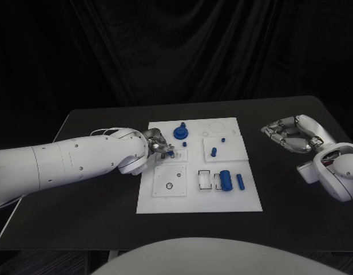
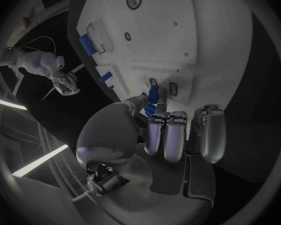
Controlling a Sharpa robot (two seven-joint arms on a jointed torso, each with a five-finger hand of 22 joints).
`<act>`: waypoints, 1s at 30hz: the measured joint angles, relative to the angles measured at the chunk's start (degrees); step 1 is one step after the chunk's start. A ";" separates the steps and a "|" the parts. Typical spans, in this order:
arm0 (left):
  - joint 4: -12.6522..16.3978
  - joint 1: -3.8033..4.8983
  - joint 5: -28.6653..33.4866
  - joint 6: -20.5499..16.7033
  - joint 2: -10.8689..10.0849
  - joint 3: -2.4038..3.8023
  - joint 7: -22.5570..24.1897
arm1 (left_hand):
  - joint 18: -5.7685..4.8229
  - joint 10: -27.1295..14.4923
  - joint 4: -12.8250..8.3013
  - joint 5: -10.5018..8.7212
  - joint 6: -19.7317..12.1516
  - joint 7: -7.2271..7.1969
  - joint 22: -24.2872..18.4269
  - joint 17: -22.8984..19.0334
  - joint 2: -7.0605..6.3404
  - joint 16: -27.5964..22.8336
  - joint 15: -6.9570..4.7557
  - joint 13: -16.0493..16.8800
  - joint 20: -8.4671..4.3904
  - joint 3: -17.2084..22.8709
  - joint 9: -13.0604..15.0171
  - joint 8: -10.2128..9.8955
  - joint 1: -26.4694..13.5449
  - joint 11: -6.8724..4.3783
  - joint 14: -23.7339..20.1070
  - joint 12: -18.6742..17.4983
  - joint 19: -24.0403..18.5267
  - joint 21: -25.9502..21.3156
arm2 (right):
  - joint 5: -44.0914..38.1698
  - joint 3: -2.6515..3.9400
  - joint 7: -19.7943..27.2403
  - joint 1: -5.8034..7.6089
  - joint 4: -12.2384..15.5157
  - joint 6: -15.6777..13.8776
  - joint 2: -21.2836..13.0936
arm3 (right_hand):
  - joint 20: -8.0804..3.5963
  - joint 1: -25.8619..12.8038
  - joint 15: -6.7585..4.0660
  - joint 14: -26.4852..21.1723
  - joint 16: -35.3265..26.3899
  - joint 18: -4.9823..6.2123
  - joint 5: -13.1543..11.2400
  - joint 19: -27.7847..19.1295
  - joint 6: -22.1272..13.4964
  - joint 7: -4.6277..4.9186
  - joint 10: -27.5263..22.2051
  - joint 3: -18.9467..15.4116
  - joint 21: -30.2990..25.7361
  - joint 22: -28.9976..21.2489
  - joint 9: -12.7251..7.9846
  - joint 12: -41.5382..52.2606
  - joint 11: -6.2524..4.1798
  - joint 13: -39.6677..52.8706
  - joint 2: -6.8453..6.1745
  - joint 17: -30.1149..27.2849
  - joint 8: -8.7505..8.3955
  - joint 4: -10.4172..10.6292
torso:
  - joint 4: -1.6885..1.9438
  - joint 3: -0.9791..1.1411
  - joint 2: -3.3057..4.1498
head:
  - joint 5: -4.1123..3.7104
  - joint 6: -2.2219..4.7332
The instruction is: Assemble the parts on the task board
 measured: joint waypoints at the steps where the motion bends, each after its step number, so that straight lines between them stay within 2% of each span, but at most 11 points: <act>1: -0.01 -0.01 0.00 0.03 -0.01 0.01 0.00 | 0.00 0.00 0.25 -0.41 0.00 0.00 0.00 0.00 -0.12 0.00 0.00 0.00 0.10 -0.25 0.07 0.00 -0.13 0.00 0.00 0.00 -0.10 -0.14 | 0.00 0.00 -0.01 0.00 0.00 0.01 0.00 | 0.00 0.00 0.00 0.00 0.00 0.00 0.00 0.00 0.00 0.00 0.00 0.00 0.00 0.00 0.00 0.00 0.00 0.00 0.00 0.00 0.00 0.00 | -0.01 0.00 0.00 | 0.00 0.00; 17: 0.58 -0.37 -0.02 0.20 -0.72 0.14 0.26 | -0.01 0.00 0.86 -1.32 -0.50 0.50 0.00 0.00 -0.23 0.00 0.00 0.00 0.21 -0.86 0.02 -0.83 -0.23 0.01 0.00 0.00 -0.21 -0.25 | 0.00 0.00 -0.22 -0.01 -0.16 0.28 0.13 | 0.00 0.00 0.00 0.00 0.00 0.00 0.00 0.00 0.00 0.00 0.00 0.00 0.00 0.00 -0.01 0.00 0.00 0.00 0.00 0.00 0.00 0.00 | -0.02 -0.01 -0.07 | 0.10 0.00; 24: 0.62 -0.53 -0.03 0.20 -0.94 0.19 0.27 | -0.01 0.01 2.22 -4.54 -1.14 0.71 -0.01 0.00 -0.22 0.00 0.00 0.00 0.42 -2.23 -0.09 -1.78 -0.22 0.01 0.00 0.00 -0.42 -0.59 | 0.00 0.00 -0.31 -0.03 -0.25 0.42 0.27 | 0.00 0.00 0.00 0.00 0.00 0.00 0.00 0.00 0.00 0.00 0.00 0.00 0.00 0.00 0.04 0.00 0.00 -0.09 0.00 0.00 0.00 0.00 | 0.00 -0.02 -0.09 | 0.18 0.00; 30: 0.61 -0.62 -0.04 0.20 -1.05 0.27 0.34 | -0.01 0.11 5.15 -6.78 -2.81 1.53 -0.01 0.00 -0.49 0.00 0.42 0.00 0.62 -5.16 -0.08 -3.33 -1.21 0.93 0.01 0.00 -0.62 -0.89 | 0.00 0.00 -0.39 -0.04 -0.30 0.51 0.28 | 0.00 0.00 0.00 0.00 0.00 0.00 0.00 0.00 0.00 0.00 0.00 0.00 0.00 0.00 0.04 0.00 0.00 -0.12 0.00 0.00 0.00 0.00 | -0.01 -0.03 -0.09 | 0.27 0.00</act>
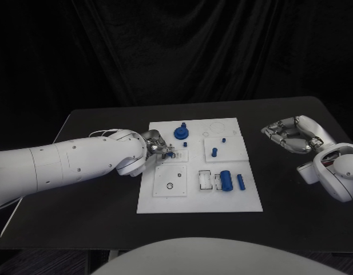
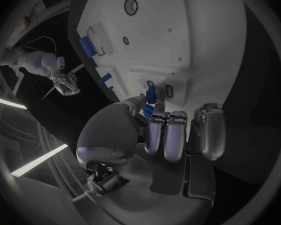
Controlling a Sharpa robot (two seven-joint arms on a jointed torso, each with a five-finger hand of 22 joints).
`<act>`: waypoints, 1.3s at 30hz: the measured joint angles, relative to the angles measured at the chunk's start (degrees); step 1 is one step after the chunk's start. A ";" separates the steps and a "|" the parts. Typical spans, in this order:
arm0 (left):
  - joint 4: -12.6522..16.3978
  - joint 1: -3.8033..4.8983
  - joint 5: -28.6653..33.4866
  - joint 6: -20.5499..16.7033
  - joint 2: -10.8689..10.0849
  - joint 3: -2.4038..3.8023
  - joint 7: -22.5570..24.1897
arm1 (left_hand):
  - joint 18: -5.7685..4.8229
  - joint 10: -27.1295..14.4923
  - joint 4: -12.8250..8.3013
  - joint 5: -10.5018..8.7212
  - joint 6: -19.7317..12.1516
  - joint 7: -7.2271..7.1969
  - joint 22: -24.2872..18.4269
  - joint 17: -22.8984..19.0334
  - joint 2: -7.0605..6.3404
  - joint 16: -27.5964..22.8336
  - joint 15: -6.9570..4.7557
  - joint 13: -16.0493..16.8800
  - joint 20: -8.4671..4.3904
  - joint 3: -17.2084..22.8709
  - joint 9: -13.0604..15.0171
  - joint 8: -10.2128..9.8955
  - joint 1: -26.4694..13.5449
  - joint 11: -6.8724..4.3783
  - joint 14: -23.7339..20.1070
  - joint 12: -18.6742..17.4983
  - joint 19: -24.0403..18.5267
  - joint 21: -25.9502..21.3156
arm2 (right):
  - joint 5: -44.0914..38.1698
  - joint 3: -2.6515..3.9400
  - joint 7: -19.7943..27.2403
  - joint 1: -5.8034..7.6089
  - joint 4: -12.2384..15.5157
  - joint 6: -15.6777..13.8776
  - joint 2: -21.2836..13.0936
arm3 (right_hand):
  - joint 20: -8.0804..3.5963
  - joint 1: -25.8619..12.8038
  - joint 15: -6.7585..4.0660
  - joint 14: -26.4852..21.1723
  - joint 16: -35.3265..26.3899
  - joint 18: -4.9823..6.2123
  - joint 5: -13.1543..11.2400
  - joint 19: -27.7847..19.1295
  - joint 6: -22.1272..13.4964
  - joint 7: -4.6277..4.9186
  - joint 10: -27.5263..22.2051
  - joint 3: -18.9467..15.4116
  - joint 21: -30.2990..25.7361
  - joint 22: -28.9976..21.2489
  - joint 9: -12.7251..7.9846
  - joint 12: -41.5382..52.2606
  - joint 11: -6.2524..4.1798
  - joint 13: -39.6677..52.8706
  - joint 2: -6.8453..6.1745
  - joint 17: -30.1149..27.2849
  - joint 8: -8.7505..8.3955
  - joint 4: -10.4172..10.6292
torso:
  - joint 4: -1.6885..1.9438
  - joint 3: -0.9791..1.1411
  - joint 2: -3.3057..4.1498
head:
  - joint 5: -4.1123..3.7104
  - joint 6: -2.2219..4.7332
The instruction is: Assemble the parts on the task board
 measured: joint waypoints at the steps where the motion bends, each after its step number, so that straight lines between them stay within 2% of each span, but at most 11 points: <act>1: 0.00 0.00 0.00 0.01 0.00 0.04 0.05 | 0.00 0.00 0.38 -0.28 -0.26 0.09 0.00 0.00 -0.17 0.00 0.13 0.00 0.04 -0.38 0.00 -0.26 -0.25 0.00 -0.13 0.00 -0.04 0.00 | 0.00 0.00 -0.02 0.00 0.00 0.02 0.00 | 0.00 0.00 0.00 0.00 0.00 0.00 0.00 0.00 0.00 0.00 0.00 0.00 0.00 0.00 0.00 0.00 0.00 -0.05 0.00 0.00 0.00 0.00 | 0.01 0.00 0.01 | 0.01 0.00; 15: -0.08 -0.16 -0.03 0.12 -0.07 0.16 0.41 | 0.00 -0.20 3.94 -2.31 -0.27 0.11 0.00 0.00 -0.03 0.00 0.41 0.00 0.42 -4.89 0.02 -0.57 -1.26 0.21 0.00 0.00 0.02 -0.07 | 0.00 0.00 -0.27 -0.04 -0.02 0.25 -0.02 | 0.00 0.00 0.00 0.00 0.00 0.00 0.00 0.00 0.00 0.00 0.00 0.00 0.00 0.00 -0.01 0.00 0.00 -0.05 0.00 0.00 0.00 0.00 | -0.03 0.01 0.03 | 0.10 0.00; 21: -0.09 -0.18 -0.04 0.27 -0.13 0.19 0.50 | 0.00 -0.20 3.82 -2.28 -0.12 0.21 -0.01 0.00 -0.03 0.00 0.41 0.00 0.42 -5.30 0.02 -0.84 -1.26 0.20 0.00 0.00 0.02 -0.23 | 0.00 0.00 -0.36 -0.06 -0.04 0.33 -0.02 | 0.00 0.00 0.00 0.00 0.00 0.00 0.00 0.00 0.00 0.00 0.00 0.00 -0.23 0.04 -0.01 0.00 0.00 -0.13 0.00 -0.08 0.00 0.00 | -0.03 0.00 0.03 | 0.11 0.00; 29: -0.09 -0.20 -0.07 0.55 -0.25 0.24 0.64 | 0.00 -0.20 3.45 -1.26 0.18 0.09 -0.01 0.00 0.21 0.00 0.40 0.00 0.42 -5.67 0.02 -1.18 -1.02 0.21 0.00 0.00 0.02 -0.23 | 0.00 0.00 -0.51 -0.09 -0.04 0.40 -0.03 | 0.00 0.00 0.00 0.00 0.00 0.00 0.00 0.00 0.00 0.00 0.00 0.00 -0.23 0.04 -0.01 0.00 0.00 -0.13 0.00 -0.08 0.00 0.00 | -0.03 0.01 0.03 | 0.07 0.00; 32: -0.13 -0.22 -0.07 0.65 -0.29 0.26 0.72 | 0.00 -0.20 4.20 -1.31 0.60 0.12 -0.01 0.00 0.21 0.00 0.40 0.00 0.42 -6.42 0.02 -1.18 -1.01 0.20 0.00 0.00 0.02 -0.23 | 0.00 0.00 -0.56 -0.10 -0.04 0.43 -0.03 | 0.00 0.00 0.00 0.00 0.00 0.00 0.00 0.00 0.00 0.00 0.00 0.00 -0.23 0.04 -0.02 0.00 0.00 -0.13 0.00 -0.08 0.00 0.00 | -0.02 0.01 0.04 | -0.01 0.00; 36: -0.17 -0.25 -0.07 0.77 -0.37 0.27 0.83 | 0.01 -0.20 4.88 -2.14 0.97 -0.04 -0.01 0.00 1.45 0.00 0.41 0.00 0.42 -8.72 0.02 -1.18 -2.33 0.21 0.00 0.00 0.02 -0.22 | 0.00 0.00 -0.62 -0.11 -0.07 0.46 -0.02 | 0.00 0.00 0.00 0.00 0.00 0.00 0.00 0.00 0.00 0.00 0.00 0.00 -0.23 0.04 0.00 0.00 0.00 -0.13 0.00 -0.08 0.00 0.00 | -0.02 0.01 0.04 | -0.26 0.00; 39: -0.21 -0.31 -0.08 0.80 -0.44 0.26 0.86 | 0.00 -0.20 4.95 -2.80 1.83 -0.31 -0.01 0.00 2.68 0.00 0.40 0.00 0.42 -11.01 0.02 -1.18 -5.64 0.20 0.00 0.00 0.02 -0.22 | 0.00 0.00 -0.66 -0.12 -0.07 0.48 -0.01 | 0.00 0.00 0.00 0.00 0.00 0.00 0.00 0.00 0.00 0.00 0.00 0.00 -0.23 0.04 0.03 0.00 0.00 -0.13 0.00 -0.08 0.00 0.00 | -0.02 0.02 0.04 | -0.34 0.00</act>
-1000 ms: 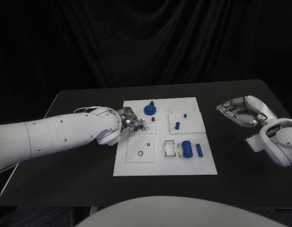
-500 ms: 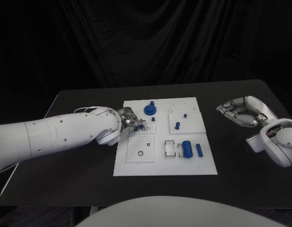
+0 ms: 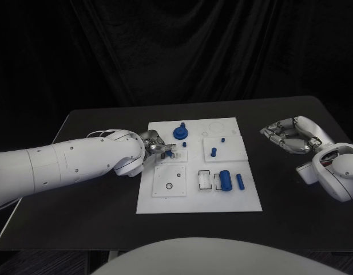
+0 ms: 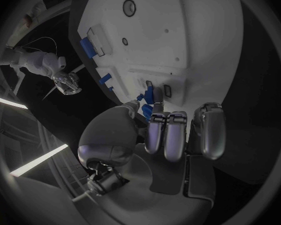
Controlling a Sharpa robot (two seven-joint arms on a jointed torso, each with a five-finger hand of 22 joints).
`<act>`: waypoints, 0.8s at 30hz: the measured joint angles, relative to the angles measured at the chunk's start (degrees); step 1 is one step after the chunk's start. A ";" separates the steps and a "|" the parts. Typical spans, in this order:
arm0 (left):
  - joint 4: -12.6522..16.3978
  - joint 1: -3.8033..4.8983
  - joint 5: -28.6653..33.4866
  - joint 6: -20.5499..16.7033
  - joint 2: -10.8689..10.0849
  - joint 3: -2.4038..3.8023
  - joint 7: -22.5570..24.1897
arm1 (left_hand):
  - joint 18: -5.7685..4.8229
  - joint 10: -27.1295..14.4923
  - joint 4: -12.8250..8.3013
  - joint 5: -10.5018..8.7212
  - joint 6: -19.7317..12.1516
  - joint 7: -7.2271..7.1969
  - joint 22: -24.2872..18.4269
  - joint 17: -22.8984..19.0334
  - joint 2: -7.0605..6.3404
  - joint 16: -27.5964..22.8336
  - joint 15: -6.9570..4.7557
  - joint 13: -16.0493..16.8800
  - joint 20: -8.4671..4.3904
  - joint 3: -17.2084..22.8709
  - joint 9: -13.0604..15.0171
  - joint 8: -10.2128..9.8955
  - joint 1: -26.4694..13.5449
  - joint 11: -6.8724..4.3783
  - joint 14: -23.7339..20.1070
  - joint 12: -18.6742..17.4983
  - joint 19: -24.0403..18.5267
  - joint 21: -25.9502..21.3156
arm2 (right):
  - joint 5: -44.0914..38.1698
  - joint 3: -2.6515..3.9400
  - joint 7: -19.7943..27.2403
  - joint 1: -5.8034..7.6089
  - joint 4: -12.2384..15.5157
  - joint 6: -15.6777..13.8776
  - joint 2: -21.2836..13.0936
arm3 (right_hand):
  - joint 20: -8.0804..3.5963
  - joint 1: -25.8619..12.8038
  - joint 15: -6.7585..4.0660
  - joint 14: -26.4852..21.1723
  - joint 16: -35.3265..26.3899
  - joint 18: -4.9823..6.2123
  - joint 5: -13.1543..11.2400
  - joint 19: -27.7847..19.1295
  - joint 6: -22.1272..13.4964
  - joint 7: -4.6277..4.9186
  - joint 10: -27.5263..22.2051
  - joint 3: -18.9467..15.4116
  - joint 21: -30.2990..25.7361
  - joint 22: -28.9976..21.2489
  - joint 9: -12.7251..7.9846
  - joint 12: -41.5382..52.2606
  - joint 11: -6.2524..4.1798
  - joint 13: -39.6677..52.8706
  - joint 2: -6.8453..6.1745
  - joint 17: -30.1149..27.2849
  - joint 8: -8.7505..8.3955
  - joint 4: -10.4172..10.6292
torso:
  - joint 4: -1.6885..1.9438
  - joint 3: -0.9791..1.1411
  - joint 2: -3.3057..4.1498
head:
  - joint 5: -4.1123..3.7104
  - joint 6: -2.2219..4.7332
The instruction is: Assemble the parts on the task board
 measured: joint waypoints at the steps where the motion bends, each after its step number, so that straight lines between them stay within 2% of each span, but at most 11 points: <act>1: 0.00 -0.03 0.00 0.01 0.00 0.00 0.03 | 0.00 0.00 0.01 0.00 0.09 0.09 0.00 0.00 0.24 0.00 0.00 0.00 0.00 -0.31 0.00 0.00 -0.40 0.00 0.00 0.00 0.00 -0.22 | 0.00 0.00 -0.01 0.00 0.00 0.01 0.00 | 0.00 0.00 0.00 0.00 0.00 0.00 0.00 0.00 0.00 0.00 0.00 0.00 0.00 0.00 0.00 0.00 0.00 0.00 0.00 0.00 0.00 0.00 | 0.00 0.00 -0.01 | 0.00 0.00; 6: -0.01 -0.13 0.00 0.14 0.00 -0.04 0.22 | 0.00 0.00 -0.07 0.00 0.88 -0.28 0.00 0.00 0.83 0.00 0.00 0.00 0.00 -1.47 0.03 0.97 -1.13 0.00 0.00 0.00 0.00 -0.22 | 0.00 0.00 -0.07 -0.02 0.00 0.02 -0.02 | 0.00 0.00 0.00 0.00 0.00 0.00 0.00 0.00 0.00 0.00 0.00 0.00 0.00 0.00 0.00 0.00 0.00 0.00 0.00 0.00 0.00 0.00 | 0.00 0.01 -0.02 | 0.02 0.00; 18: -0.20 -0.25 0.02 1.14 0.06 -0.13 0.45 | 0.00 0.02 0.00 0.72 1.52 -0.93 0.00 0.00 1.71 0.00 -0.24 0.00 -0.10 -3.28 4.21 4.30 -1.08 -0.41 -0.19 0.00 0.10 -0.22 | 0.00 0.00 -0.19 -0.03 0.05 0.04 -0.11 | 0.00 0.00 0.00 0.00 0.00 0.00 0.00 0.00 0.00 0.00 0.00 0.16 0.00 -0.01 -0.01 0.00 0.00 0.01 0.00 0.01 0.00 -0.16 | 0.00 0.02 -0.02 | 0.00 0.00; 24: -0.27 -0.26 0.02 1.59 0.06 -0.12 0.55 | 0.00 0.22 0.00 1.45 1.74 -1.15 0.00 0.00 2.56 0.00 -0.43 0.00 -0.21 -3.59 5.30 4.84 -1.20 -0.61 0.00 0.00 0.21 -0.22 | 0.00 0.00 -0.24 -0.03 0.06 0.06 -0.11 | 0.00 0.00 0.00 0.00 0.00 0.00 0.00 0.00 0.00 0.00 0.00 0.16 0.00 -0.01 -0.01 0.00 0.00 0.01 0.00 0.01 0.00 -0.16 | 0.00 0.02 0.02 | 0.08 0.00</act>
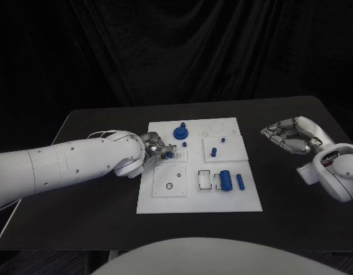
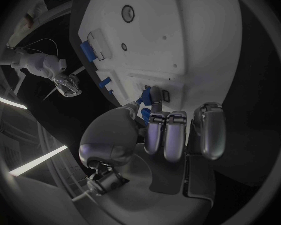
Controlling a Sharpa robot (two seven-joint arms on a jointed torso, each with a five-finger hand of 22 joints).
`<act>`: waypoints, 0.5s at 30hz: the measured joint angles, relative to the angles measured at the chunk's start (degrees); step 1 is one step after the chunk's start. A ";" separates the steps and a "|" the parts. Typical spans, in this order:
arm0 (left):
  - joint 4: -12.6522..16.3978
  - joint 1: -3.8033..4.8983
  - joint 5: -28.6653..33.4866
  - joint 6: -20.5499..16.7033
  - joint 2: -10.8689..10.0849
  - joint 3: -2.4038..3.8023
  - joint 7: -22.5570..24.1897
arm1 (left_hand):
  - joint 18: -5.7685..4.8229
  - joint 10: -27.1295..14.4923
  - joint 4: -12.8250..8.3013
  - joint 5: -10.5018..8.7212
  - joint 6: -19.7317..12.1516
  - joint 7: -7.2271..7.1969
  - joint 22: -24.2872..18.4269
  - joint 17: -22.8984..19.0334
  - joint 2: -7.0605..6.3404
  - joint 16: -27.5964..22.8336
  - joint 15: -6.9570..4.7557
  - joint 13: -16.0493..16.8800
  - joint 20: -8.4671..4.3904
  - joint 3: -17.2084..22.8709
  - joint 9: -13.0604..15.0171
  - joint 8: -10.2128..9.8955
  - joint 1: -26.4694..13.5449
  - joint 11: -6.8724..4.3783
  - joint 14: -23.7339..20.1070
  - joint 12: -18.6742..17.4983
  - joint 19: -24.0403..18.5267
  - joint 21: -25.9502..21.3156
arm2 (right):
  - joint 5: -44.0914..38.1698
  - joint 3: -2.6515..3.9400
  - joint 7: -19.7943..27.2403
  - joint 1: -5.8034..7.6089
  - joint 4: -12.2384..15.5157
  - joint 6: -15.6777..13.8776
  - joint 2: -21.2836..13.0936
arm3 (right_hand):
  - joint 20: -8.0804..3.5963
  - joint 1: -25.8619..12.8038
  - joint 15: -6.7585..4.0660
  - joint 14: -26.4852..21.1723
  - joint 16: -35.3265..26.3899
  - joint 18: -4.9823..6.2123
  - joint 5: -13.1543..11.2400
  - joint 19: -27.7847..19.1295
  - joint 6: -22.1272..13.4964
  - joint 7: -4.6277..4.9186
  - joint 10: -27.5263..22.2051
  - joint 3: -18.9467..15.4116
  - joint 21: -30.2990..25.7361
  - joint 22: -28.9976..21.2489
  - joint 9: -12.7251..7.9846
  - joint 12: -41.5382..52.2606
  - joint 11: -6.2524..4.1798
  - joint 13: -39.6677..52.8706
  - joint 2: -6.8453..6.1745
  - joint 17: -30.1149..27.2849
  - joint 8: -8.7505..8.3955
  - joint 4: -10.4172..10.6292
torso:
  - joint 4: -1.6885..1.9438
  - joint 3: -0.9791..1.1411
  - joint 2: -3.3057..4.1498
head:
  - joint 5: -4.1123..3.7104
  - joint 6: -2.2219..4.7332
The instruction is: Assemble the parts on the task board
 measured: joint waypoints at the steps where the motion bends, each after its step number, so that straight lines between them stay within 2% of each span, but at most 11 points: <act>1: -0.02 0.00 0.00 0.04 0.00 0.00 0.02 | 0.00 0.00 0.00 0.29 0.00 0.00 0.00 0.00 0.19 0.00 0.00 0.00 0.00 0.00 0.07 0.00 0.19 0.00 0.00 0.00 0.00 -0.22 | 0.00 0.00 -0.01 0.00 0.00 0.00 0.00 | 0.00 0.00 0.00 0.00 0.00 0.00 0.00 0.00 0.00 0.00 0.00 0.00 0.00 0.00 0.00 0.00 0.00 0.00 0.00 0.00 0.00 0.00 | -0.01 0.00 0.01 | 0.01 0.00; 4: -0.10 0.00 0.00 0.19 0.03 0.02 0.12 | 0.00 -0.17 -0.16 0.62 0.00 0.00 0.00 0.00 0.19 0.00 0.00 0.00 0.00 -0.16 0.37 0.00 0.19 -0.17 0.00 0.00 0.00 -0.22 | 0.00 0.00 -0.02 -0.01 0.00 0.02 0.00 | 0.00 0.00 0.00 0.00 0.00 0.00 0.00 0.00 0.00 0.00 0.00 0.00 0.00 0.00 0.00 0.00 0.00 0.00 0.00 0.00 0.00 0.00 | 0.00 -0.01 0.01 | 0.02 0.00; 7: -0.24 0.00 0.00 0.31 0.09 0.03 0.23 | 0.00 -0.19 -0.01 2.33 -0.38 -0.30 0.00 0.00 0.66 0.00 0.00 0.00 -0.23 -0.32 1.00 0.34 0.66 -0.19 0.00 0.00 -0.22 -0.22 | 0.00 0.00 -0.03 -0.01 0.00 0.03 0.00 | 0.00 0.00 0.00 0.00 0.00 0.00 0.00 0.00 0.00 0.00 0.00 0.00 0.00 0.00 0.00 0.00 0.00 0.00 0.00 0.00 0.00 0.00 | 0.01 -0.01 0.02 | -0.05 0.00; 8: -0.27 0.00 -0.01 0.35 0.11 0.03 0.27 | 0.00 -0.19 -0.01 3.57 -0.80 -0.25 0.00 0.00 1.12 0.00 0.00 0.00 -0.22 -0.32 1.42 0.36 1.16 -0.19 0.00 0.00 -0.22 -0.27 | 0.00 0.00 -0.04 -0.01 0.00 0.04 0.00 | 0.00 0.00 0.00 0.00 0.00 0.00 0.00 0.00 0.00 0.00 0.00 0.00 0.00 0.00 0.00 0.00 0.00 0.00 0.00 0.00 0.00 0.00 | 0.02 -0.01 0.02 | -0.07 0.00; 10: -0.33 0.00 -0.02 0.41 0.18 0.05 0.37 | 0.00 -0.19 0.00 4.78 -1.29 0.00 0.00 0.00 1.04 0.00 0.00 0.00 -0.22 -0.32 1.84 0.57 1.71 -0.19 0.00 0.00 -0.22 -0.44 | 0.00 0.00 -0.05 -0.01 0.00 0.05 0.00 | 0.00 0.00 0.00 0.00 0.00 0.00 0.00 0.00 0.00 0.00 0.00 0.00 0.00 0.00 0.00 0.00 0.00 0.00 0.00 0.00 0.00 0.00 | 0.03 -0.01 0.02 | -0.12 0.00; 15: -0.49 0.00 -0.02 0.52 0.27 0.06 0.65 | 0.00 -0.19 -0.01 5.22 -1.47 0.03 0.00 0.00 1.21 0.00 0.00 0.00 -0.22 -0.31 2.00 0.67 1.99 -0.19 0.00 0.00 -0.22 -0.44 | 0.00 0.00 -0.10 -0.02 0.00 0.08 0.00 | 0.00 0.00 0.00 0.00 0.00 0.00 0.00 0.00 0.00 0.00 0.00 0.00 0.00 -0.01 -0.01 0.00 0.00 0.00 0.00 0.00 0.00 0.00 | 0.03 -0.03 0.01 | -0.16 0.00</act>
